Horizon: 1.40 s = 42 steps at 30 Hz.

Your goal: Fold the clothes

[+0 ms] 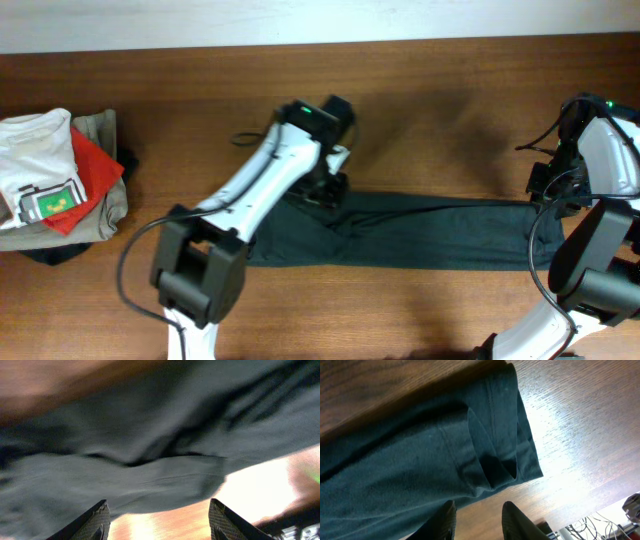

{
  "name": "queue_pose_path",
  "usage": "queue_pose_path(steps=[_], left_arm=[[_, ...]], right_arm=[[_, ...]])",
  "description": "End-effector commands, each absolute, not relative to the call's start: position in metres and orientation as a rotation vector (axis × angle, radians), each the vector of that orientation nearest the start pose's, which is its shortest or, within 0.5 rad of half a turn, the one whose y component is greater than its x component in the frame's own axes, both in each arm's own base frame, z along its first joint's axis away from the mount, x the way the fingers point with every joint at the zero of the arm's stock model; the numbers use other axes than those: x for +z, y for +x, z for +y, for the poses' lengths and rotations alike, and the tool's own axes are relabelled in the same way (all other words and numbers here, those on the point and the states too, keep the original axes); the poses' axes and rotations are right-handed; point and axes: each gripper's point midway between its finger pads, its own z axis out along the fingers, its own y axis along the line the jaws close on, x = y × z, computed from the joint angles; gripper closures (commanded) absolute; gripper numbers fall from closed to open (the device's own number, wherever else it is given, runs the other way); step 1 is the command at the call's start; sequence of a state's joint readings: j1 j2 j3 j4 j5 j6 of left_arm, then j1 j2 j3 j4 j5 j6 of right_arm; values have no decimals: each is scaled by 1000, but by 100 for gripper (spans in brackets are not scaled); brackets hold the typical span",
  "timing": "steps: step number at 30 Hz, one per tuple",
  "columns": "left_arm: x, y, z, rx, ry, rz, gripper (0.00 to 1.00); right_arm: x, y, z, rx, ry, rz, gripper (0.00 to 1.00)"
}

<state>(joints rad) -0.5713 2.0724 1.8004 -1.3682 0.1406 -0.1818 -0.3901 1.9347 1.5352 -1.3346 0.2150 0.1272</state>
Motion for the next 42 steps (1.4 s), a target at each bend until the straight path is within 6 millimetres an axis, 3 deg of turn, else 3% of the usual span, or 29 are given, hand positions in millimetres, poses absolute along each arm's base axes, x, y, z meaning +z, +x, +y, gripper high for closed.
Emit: queue_pose_path(steps=[1,3,5,7,11,15,18,20,21,22,23,25,29,31,33,34,35,38,42], left_arm=[[121,340,-172,-128,335,3164,37],[113,343,-155,-146,249,3193,37],[94,338,-159,-262,211,3224,37],[77,333,-157,-256,209,3239,37],[41,316,-150,-239,205,3283,37],[31,314,-143,-182,203,3283,37],[30,322,-143,-170,205,3252,36],[29,322,-143,-171,206,3248,35],[29,323,-143,-171,205,3248,35],[29,323,-143,-171,206,3248,35],[29,323,-143,-171,206,3248,35],[29,326,-144,-178,202,3233,35],[29,356,-137,-227,6,3142,35],[30,363,-137,-284,-21,3122,35],[30,364,-136,-285,-24,3120,35],[30,364,-136,-285,-24,3120,35],[30,363,-136,-285,-23,3121,35],[30,364,-136,-285,-23,3121,35],[30,363,-136,-284,-23,3124,35]], right_arm=[[86,287,-154,-271,797,3207,66],[79,285,-157,-267,812,3201,65],[59,276,-156,-147,836,3208,66],[42,269,-162,-109,881,3189,66],[28,293,-168,-64,871,3064,66],[27,308,-173,-55,857,3005,66],[24,319,-165,47,844,2973,66],[17,316,-163,58,853,2996,66],[11,314,-162,65,859,3016,71],[8,312,-161,68,863,3025,90],[8,312,-161,70,864,3025,96],[18,322,-164,74,853,2987,96],[82,387,-176,167,757,2761,96],[112,408,-183,165,725,2684,96],[128,417,-188,148,707,2643,96],[130,415,-188,150,711,2653,96],[123,398,-182,160,742,2726,94],[92,361,-173,136,813,2882,62],[46,337,-160,166,842,2954,60]])
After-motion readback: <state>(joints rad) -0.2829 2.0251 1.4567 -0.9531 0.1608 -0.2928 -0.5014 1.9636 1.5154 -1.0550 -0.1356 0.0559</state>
